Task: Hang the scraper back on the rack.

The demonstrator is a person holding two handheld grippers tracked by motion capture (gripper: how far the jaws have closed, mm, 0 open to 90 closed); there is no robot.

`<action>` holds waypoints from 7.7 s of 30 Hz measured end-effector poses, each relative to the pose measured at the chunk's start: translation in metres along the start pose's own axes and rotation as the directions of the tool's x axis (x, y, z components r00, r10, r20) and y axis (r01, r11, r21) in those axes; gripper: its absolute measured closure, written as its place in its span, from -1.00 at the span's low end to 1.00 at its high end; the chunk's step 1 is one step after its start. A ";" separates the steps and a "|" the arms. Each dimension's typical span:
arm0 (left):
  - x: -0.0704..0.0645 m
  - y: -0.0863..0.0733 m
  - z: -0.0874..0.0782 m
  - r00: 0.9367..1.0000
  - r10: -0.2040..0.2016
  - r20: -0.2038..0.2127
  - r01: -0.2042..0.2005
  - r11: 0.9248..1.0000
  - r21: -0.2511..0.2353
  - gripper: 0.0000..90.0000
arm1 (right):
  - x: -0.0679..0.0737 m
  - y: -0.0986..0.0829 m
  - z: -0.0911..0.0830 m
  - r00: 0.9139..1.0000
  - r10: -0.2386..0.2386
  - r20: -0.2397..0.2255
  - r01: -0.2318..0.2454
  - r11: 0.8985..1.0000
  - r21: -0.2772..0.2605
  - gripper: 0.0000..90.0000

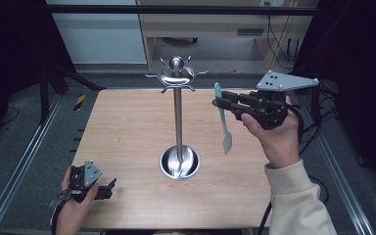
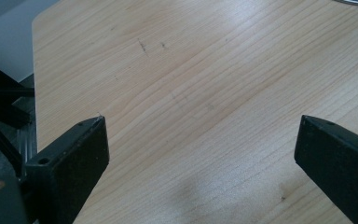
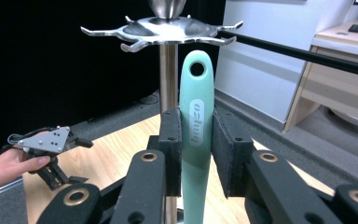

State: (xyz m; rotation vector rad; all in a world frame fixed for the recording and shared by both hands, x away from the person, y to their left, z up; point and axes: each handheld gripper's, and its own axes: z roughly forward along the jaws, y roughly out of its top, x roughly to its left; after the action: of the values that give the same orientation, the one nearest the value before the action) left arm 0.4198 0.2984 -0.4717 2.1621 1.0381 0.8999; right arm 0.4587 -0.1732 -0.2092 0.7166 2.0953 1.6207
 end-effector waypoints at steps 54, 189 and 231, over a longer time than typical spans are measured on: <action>0.001 0.001 -0.002 1.000 -0.007 -0.008 0.007 1.000 -0.014 -0.94 | 0.031 0.004 0.014 0.999 -0.007 -0.039 0.006 0.999 -0.040 0.65; 0.002 -0.002 -0.001 1.000 -0.008 -0.011 0.008 1.000 -0.001 -0.94 | -0.013 -0.167 0.020 0.919 0.085 0.385 -0.111 0.993 0.044 -0.74; -0.001 0.002 0.002 1.000 0.014 0.009 -0.014 1.000 0.004 -0.94 | -0.050 -0.265 0.048 0.868 0.114 0.483 -0.268 0.927 0.263 -0.70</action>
State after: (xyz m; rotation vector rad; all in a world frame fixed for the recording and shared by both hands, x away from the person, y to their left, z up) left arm 0.4215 0.2964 -0.4720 2.1773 1.0229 0.8943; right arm 0.4853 -0.2195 -0.4783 1.3184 1.9854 1.0503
